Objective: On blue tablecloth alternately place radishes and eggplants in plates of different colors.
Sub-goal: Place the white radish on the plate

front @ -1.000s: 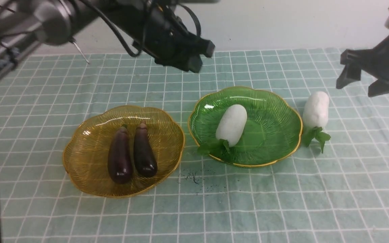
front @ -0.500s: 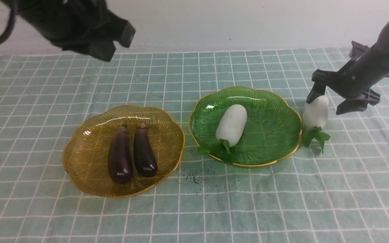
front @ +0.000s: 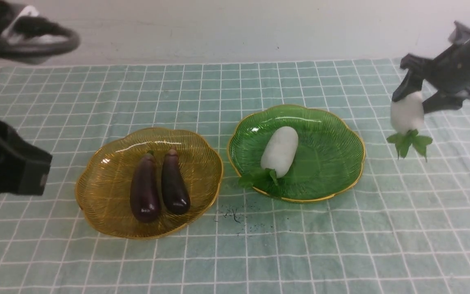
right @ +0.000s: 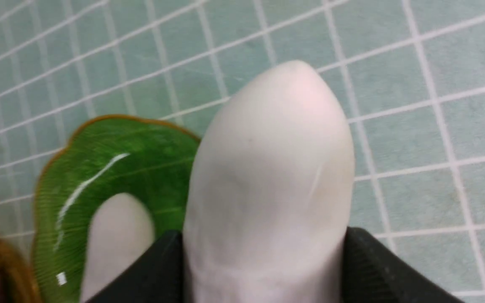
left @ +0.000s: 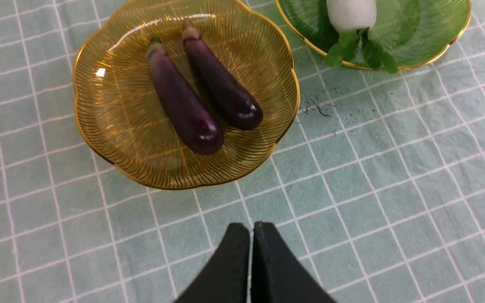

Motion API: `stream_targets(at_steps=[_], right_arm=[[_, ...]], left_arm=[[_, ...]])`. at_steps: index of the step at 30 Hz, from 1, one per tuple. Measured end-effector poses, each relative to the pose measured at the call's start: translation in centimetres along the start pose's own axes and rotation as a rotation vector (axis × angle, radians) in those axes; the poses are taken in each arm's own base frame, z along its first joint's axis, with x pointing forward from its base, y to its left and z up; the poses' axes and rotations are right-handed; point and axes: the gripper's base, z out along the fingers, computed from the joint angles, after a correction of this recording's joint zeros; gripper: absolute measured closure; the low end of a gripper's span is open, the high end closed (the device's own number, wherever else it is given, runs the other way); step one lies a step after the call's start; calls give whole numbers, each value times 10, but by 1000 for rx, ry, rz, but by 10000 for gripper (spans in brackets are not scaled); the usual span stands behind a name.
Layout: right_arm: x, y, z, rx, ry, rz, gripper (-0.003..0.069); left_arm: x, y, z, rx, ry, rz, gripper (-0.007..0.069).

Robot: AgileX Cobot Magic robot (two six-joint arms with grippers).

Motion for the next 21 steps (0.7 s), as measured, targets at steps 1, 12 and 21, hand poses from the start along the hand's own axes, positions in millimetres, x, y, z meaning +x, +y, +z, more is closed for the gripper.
stream_targets(at_steps=[1, 12, 21], right_arm=[[2, 7, -1, -7, 3, -13, 230], [38, 67, 65, -57, 150, -133, 230], [46, 67, 78, -41, 209, -114, 54]], left_arm=[[3, 0, -2, 1, -13, -6, 632], [32, 3, -13, 9, -73, -38, 632], [46, 5, -16, 10, -80, -38, 632]])
